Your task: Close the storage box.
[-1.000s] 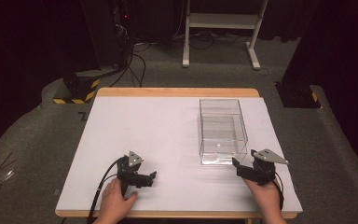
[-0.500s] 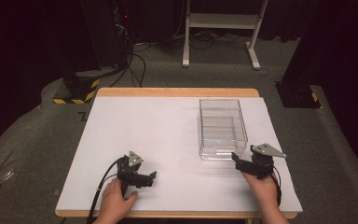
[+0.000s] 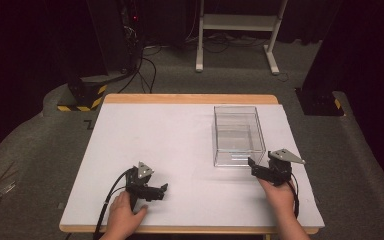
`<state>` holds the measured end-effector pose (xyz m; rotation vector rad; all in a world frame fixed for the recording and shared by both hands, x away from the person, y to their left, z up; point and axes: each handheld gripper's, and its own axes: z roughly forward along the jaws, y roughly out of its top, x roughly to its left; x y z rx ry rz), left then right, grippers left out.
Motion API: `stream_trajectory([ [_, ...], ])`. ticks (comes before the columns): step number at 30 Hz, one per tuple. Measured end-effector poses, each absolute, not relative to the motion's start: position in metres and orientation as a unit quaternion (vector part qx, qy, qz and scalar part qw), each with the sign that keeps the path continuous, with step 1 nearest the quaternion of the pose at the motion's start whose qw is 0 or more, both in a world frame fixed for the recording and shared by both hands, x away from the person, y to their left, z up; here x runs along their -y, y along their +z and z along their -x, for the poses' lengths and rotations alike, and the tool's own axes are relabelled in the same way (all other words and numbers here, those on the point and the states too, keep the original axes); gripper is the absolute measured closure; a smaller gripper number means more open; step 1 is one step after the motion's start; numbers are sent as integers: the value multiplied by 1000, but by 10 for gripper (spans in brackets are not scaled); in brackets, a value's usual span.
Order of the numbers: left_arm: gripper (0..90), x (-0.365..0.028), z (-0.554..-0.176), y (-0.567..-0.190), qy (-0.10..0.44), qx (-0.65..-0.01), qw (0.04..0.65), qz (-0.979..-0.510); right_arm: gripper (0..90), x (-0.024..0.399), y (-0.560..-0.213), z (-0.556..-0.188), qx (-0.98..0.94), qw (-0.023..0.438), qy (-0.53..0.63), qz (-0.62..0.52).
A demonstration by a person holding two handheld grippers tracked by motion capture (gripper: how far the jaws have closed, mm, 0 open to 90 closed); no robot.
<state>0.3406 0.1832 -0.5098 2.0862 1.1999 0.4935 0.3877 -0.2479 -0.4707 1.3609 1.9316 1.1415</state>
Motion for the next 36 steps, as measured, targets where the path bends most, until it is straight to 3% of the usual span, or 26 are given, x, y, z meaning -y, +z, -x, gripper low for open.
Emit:
stream_trajectory([
  [36, 6, -183, -341, -510, 189, -460, 336, -800, 163, 241, -473, -410, -704, 261, 417, -512],
])
